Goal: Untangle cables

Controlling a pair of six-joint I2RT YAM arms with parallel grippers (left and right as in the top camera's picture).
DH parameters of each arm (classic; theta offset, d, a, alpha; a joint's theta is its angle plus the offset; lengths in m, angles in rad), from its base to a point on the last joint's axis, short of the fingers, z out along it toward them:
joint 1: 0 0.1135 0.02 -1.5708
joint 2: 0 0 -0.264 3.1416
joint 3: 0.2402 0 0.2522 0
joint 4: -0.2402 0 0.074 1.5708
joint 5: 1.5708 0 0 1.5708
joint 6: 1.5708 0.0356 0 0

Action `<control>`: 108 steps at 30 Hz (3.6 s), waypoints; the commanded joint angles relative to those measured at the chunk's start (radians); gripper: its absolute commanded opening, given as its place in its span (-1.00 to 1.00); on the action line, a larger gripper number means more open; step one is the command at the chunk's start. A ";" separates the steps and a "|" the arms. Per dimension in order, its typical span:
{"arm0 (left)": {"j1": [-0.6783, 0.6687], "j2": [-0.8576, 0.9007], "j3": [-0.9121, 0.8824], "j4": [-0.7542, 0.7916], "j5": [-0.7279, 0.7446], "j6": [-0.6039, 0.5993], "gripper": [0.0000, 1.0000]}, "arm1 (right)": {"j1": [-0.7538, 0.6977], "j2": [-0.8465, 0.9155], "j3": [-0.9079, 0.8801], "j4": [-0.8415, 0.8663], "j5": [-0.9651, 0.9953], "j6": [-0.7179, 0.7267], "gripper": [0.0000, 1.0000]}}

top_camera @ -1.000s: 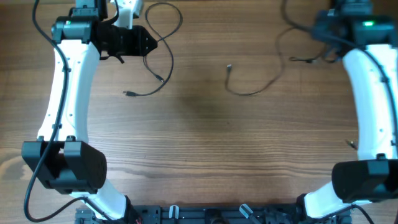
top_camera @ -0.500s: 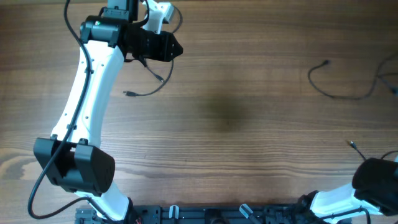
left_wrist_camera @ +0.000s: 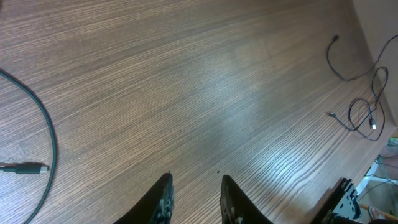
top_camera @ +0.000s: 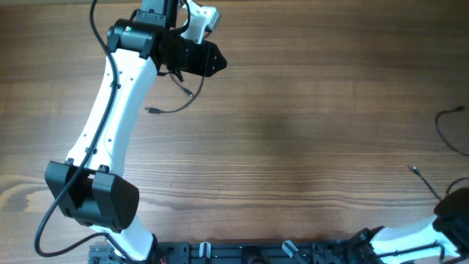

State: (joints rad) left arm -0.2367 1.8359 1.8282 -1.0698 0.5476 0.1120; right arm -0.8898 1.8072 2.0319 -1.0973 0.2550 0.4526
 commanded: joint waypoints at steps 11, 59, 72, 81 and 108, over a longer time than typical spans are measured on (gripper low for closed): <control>-0.004 0.003 0.016 0.003 -0.006 0.016 -0.48 | 0.012 0.200 0.019 0.005 0.108 0.047 -0.90; 0.259 -0.061 0.016 0.097 -0.512 -0.177 0.17 | 1.027 0.100 0.014 0.020 -0.157 -0.263 0.99; 0.349 -0.056 0.016 0.090 -0.438 -0.135 0.24 | 1.279 0.276 0.002 0.155 -0.337 -0.308 0.99; 0.361 -0.056 0.016 0.085 -0.357 -0.036 0.29 | 1.444 0.438 0.002 0.351 -0.427 -0.381 0.99; 0.565 -0.056 0.016 0.047 -0.038 0.120 0.29 | 1.540 0.654 0.002 0.530 -0.885 -0.733 1.00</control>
State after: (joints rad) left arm 0.3321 1.8023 1.8282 -1.0191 0.4797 0.2054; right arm 0.6235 2.4058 2.0315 -0.5682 -0.5804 -0.2150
